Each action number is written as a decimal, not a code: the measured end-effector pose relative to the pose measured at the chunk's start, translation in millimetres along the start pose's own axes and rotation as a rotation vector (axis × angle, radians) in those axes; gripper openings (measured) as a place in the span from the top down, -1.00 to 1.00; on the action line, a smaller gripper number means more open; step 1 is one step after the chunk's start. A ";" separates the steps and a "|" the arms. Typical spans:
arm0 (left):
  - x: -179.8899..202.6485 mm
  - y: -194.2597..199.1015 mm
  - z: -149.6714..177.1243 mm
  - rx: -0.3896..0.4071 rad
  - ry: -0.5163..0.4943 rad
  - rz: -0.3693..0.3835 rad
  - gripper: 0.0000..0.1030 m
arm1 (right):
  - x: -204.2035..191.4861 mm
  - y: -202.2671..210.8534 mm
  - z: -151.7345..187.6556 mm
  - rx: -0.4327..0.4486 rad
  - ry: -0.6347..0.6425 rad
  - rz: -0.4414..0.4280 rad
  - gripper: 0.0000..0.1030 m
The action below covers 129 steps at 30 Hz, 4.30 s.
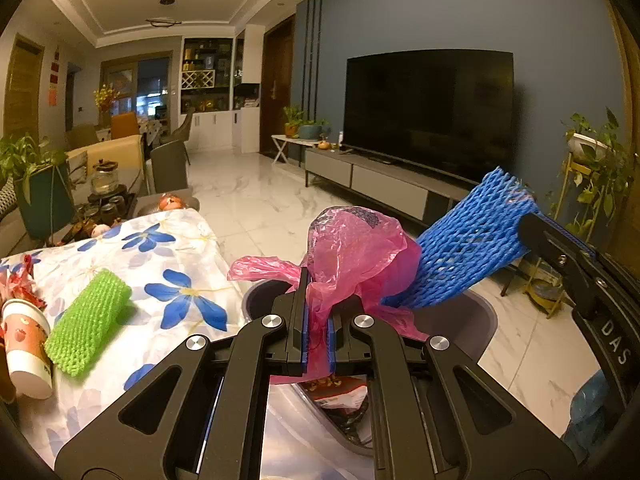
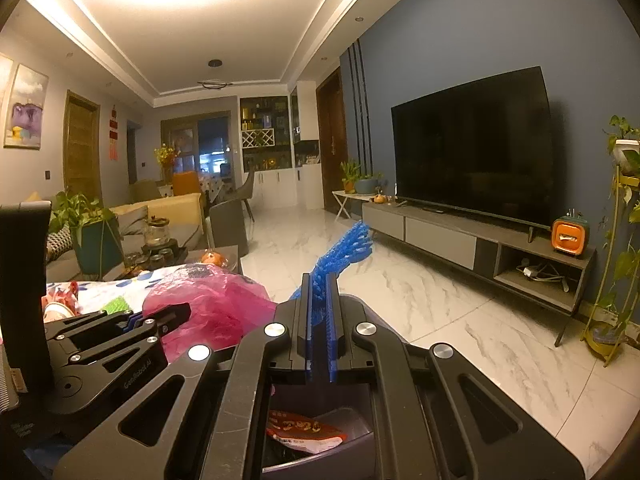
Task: Collect trash
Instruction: 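Open both tools to drop the pink bag and blue net into the bin, then move both open tools back toward the paper cups on the table, then grasp the black garbage bag with the left tool while the right tool grasps the red paper cup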
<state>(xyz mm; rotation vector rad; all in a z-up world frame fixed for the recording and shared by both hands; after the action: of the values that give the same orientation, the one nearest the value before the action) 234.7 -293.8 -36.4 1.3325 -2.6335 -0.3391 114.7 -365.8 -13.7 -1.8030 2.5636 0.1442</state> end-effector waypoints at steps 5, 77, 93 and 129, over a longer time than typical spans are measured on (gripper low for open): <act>-2.2 -2.4 2.8 -0.002 0.001 0.030 0.73 | 0.5 -2.9 1.9 -0.015 -0.002 -0.004 0.48; -288.9 303.1 105.7 0.133 0.250 -0.794 -0.79 | -322.7 0.4 84.5 -0.322 0.007 -0.663 0.14; -292.4 297.9 107.7 0.120 0.275 -0.756 -0.79 | -335.4 15.4 76.2 -0.289 -0.012 -0.800 0.91; -285.7 209.5 110.9 -0.134 0.355 -0.401 0.64 | -238.1 59.7 50.8 -0.159 -0.030 -0.618 0.94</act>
<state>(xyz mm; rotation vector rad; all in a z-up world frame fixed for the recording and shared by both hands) 212.8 71.4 -98.8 1.6911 -2.0174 -0.2909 136.9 -118.3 -46.6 -2.5195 1.8981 0.3658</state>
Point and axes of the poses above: each gripper's, at about its wrist camera, not at the fingertips, and y roughly against the way its jaws point, x to its right, z to its underside, the point moved 1 cm from there along -y, roughly the way its jaws point, and after that the axes turned 7 degrees about x, right-handed, at the moved point
